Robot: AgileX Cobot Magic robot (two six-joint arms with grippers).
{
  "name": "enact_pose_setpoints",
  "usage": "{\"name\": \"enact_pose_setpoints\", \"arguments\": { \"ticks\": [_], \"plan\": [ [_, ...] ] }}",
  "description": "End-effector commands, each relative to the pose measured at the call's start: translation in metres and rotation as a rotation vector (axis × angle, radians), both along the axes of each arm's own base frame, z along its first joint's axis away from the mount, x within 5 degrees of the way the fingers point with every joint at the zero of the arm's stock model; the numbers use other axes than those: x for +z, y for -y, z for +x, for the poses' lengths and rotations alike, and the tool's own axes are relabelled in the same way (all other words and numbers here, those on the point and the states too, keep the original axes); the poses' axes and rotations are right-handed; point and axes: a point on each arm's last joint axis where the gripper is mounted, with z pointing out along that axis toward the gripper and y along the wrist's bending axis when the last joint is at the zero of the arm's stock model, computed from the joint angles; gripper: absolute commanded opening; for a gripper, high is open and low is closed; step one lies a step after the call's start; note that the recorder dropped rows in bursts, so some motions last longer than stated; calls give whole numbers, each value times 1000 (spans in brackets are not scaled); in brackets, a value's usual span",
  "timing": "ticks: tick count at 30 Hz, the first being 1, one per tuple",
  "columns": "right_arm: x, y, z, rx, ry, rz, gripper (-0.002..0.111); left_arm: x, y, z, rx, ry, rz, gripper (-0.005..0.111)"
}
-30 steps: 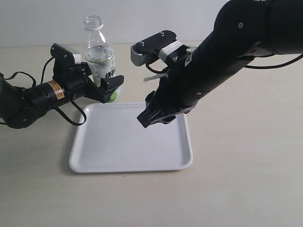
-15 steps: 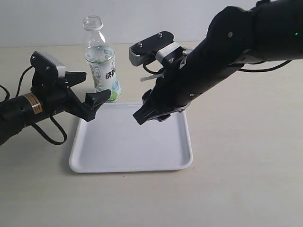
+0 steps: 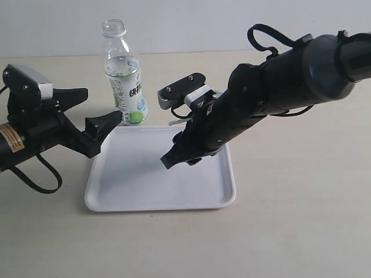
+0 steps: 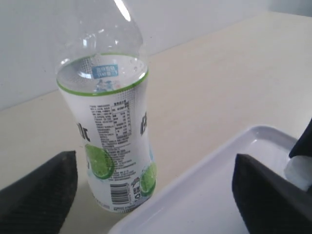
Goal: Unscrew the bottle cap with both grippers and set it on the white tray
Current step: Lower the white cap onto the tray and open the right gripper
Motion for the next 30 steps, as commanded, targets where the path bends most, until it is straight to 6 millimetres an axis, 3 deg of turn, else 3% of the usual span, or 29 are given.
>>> {"name": "enact_pose_setpoints", "arguments": {
  "ticks": [1,12,19,25,30],
  "plan": [
    [-7,0,5,-46,26,14,0,8,-3,-7,24,31,-76,82],
    [-22,0,6,-63,4,3,0,8,-3,-10,14,34,-83,82],
    [-22,0,7,-83,10,11,1,8,-2,-10,13,34,-82,73],
    [-25,0,7,-75,0,3,20,8,-2,-10,13,34,-82,73],
    [-27,0,6,-75,-4,0,50,8,-2,-10,10,34,-82,73]
  ]
}}
